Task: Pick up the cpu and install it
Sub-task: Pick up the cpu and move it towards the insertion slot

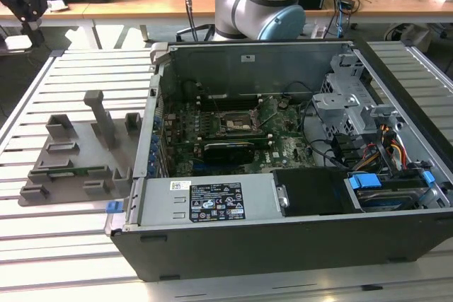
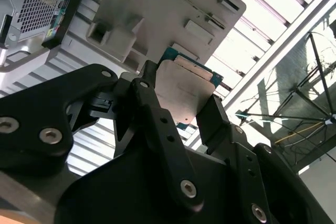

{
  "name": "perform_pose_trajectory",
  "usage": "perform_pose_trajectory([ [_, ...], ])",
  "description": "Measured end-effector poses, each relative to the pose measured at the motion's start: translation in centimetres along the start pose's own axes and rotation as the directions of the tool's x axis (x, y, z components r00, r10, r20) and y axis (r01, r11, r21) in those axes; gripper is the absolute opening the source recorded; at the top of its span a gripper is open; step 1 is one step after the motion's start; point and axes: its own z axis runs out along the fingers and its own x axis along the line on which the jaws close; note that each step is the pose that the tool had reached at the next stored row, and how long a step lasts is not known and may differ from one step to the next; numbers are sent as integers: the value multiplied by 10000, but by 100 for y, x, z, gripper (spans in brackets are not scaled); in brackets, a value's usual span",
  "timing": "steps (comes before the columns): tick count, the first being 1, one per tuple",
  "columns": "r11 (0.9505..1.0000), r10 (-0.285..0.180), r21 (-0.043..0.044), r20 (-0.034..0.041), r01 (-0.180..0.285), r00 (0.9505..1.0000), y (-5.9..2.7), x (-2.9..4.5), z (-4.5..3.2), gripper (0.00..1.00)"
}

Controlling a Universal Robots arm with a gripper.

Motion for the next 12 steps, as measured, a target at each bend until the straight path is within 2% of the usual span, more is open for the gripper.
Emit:
perform_pose_trajectory([
  [12,10000,1,0,0,-1,10000,-15,-186,5,55],
])
